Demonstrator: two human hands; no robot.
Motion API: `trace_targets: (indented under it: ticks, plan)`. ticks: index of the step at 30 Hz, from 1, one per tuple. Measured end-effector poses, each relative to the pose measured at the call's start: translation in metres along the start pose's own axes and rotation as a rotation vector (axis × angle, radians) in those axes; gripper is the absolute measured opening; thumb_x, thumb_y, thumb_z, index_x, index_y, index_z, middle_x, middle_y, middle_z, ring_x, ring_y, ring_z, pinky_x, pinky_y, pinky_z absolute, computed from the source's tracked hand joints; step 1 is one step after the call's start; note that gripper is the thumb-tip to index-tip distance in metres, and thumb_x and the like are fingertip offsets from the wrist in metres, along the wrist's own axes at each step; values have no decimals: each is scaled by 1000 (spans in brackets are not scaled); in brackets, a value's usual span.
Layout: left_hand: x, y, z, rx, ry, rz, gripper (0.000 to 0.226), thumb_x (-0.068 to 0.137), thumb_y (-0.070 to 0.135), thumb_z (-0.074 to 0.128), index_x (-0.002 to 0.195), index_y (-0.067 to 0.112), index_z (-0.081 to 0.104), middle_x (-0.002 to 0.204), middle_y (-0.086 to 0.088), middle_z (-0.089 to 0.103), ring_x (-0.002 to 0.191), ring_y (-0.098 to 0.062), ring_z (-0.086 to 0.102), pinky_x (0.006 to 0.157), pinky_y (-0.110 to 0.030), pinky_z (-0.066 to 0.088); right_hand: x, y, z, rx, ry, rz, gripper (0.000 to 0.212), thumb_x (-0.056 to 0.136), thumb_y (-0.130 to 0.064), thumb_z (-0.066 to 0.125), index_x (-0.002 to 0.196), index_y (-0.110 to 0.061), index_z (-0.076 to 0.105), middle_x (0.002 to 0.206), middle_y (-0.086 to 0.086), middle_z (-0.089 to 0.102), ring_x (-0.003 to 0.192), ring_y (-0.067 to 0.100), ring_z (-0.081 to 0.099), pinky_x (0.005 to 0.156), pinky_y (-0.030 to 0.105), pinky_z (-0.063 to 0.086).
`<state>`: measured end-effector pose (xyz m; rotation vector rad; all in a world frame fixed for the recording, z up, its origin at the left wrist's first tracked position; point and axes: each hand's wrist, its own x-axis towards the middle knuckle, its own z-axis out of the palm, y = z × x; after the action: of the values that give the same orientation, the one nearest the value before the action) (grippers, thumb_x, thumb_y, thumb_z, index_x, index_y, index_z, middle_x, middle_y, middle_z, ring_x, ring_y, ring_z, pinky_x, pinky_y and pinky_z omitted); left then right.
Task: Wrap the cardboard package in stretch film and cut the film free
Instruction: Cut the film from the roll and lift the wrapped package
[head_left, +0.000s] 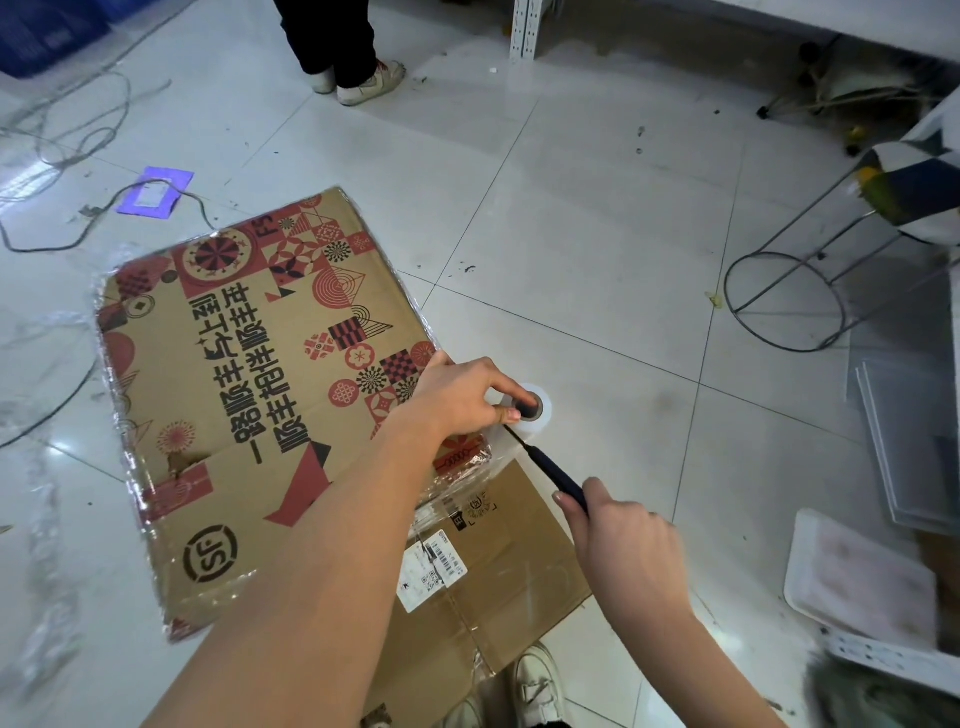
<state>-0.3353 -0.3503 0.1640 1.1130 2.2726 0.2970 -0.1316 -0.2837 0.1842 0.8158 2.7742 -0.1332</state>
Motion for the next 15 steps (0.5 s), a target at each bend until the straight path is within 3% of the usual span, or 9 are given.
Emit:
trace_targets:
  ticks: [2,3,4,6,7,9,12,15]
  plan:
    - [0,0,0,-2,-1,-3,26,87,48,60,113,52,61,136,12,50,120,-10,50,95,-27,16,2,4,17,18,-37,-22,30,99,-48,31,93,-20,40,61,-4,47,64,26,61,51,28,31]
    - [1,0,0,0,2,-3,26,87,48,60,113,52,61,136,12,51,120,-11,50,94,-27,15,-1,9,27,21,-29,-29,30,95,-47,44,83,-20,37,50,-7,35,47,25,53,42,25,23]
    - [1,-1,0,0,4,-3,26,87,48,60,113,52,61,135,12,51,120,-11,50,94,-26,15,-8,16,35,49,-42,-11,38,90,-46,55,76,-20,31,44,-11,17,32,22,32,39,19,9]
    - [1,-1,1,-8,0,-3,27,87,48,60,114,51,61,135,12,51,119,-10,51,98,-28,16,-28,32,51,153,40,68,39,96,-50,38,74,-22,22,44,-10,0,32,17,6,46,13,-7]
    - [1,-1,1,-10,-3,-1,27,87,48,60,114,51,61,135,13,51,119,-10,51,99,-29,16,-37,39,59,195,73,61,38,99,-52,24,74,-23,20,43,-9,4,33,16,5,45,13,-8]
    - [2,-1,1,-10,-6,-1,27,87,49,60,114,51,61,136,13,50,119,-10,50,99,-29,17,-36,39,58,268,123,-16,39,99,-51,18,73,-22,24,44,-9,12,35,15,8,44,11,-5]
    - [1,-1,1,-26,-17,-10,27,87,48,61,114,51,61,137,12,49,123,-11,48,102,-31,15,-13,18,50,231,172,-84,36,93,-47,40,73,-22,24,42,-8,10,32,12,1,46,10,-7]
    - [0,0,-1,-37,-20,-19,26,87,47,61,113,50,61,137,12,49,125,-11,47,105,-32,13,0,2,52,246,164,-91,41,81,-40,61,74,-21,25,45,-9,-5,34,7,-11,47,10,-10]
